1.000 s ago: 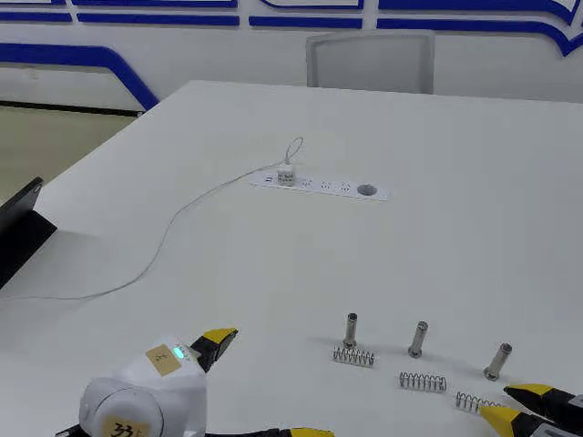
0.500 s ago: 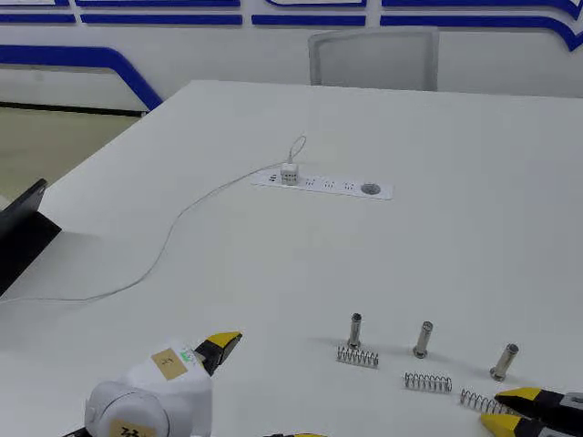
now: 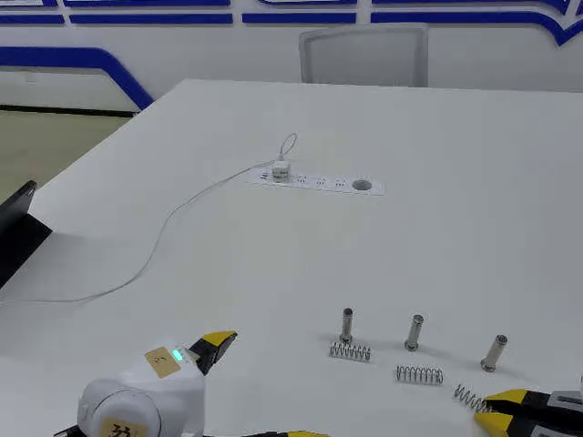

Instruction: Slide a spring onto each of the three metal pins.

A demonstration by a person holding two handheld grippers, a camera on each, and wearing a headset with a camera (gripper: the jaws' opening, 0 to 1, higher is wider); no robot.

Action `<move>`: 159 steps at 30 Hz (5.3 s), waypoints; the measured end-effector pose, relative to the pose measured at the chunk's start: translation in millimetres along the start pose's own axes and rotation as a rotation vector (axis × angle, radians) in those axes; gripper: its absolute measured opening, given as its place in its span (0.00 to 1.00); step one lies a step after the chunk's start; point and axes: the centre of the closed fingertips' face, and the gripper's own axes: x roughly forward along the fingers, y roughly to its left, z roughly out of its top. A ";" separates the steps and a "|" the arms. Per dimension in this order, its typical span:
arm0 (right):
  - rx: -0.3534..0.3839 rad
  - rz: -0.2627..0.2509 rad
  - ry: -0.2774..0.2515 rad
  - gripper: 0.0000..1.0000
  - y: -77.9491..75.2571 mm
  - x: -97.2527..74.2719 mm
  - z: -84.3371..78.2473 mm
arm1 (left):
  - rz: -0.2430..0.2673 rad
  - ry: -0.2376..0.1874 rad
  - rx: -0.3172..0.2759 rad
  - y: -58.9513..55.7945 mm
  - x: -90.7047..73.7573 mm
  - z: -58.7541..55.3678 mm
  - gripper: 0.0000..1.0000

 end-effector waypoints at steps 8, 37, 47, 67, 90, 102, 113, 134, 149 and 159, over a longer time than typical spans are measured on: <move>-0.025 0.001 -0.013 0.11 2.0 -9.2 10.4 | -0.029 0.000 0.018 -6.8 1.9 2.2 0.95; -0.177 0.148 -0.019 0.10 50.7 -38.5 72.6 | -0.285 -0.122 0.173 -65.2 30.7 65.6 0.67; -0.250 0.193 -0.027 0.10 67.9 -44.3 91.7 | -0.412 -0.103 0.233 -95.4 40.2 69.8 0.52; -0.387 0.280 -0.025 0.10 101.6 -45.8 104.0 | -0.565 -0.054 0.299 -119.2 33.8 66.5 0.21; -0.465 0.327 -0.021 0.10 111.3 -47.5 106.5 | -0.599 -0.022 0.502 -127.4 29.6 56.6 0.10; -0.470 0.307 -0.010 0.14 105.7 -47.1 108.5 | -0.578 -0.035 0.525 -124.1 26.1 63.1 0.10; -0.467 0.326 -0.014 0.11 107.5 -51.3 107.5 | -0.588 -0.029 0.519 -126.7 25.3 61.7 0.10; -0.314 0.406 -0.163 0.11 124.9 -63.2 140.6 | -0.569 -0.038 0.497 -127.4 26.1 62.1 0.10; -0.233 0.420 -0.212 0.11 131.0 -62.2 154.4 | -0.570 -0.069 0.397 -131.2 24.6 66.2 0.10; -0.217 0.398 -0.231 0.10 127.6 -62.5 160.0 | -0.561 -0.091 0.336 -129.7 25.2 71.2 0.11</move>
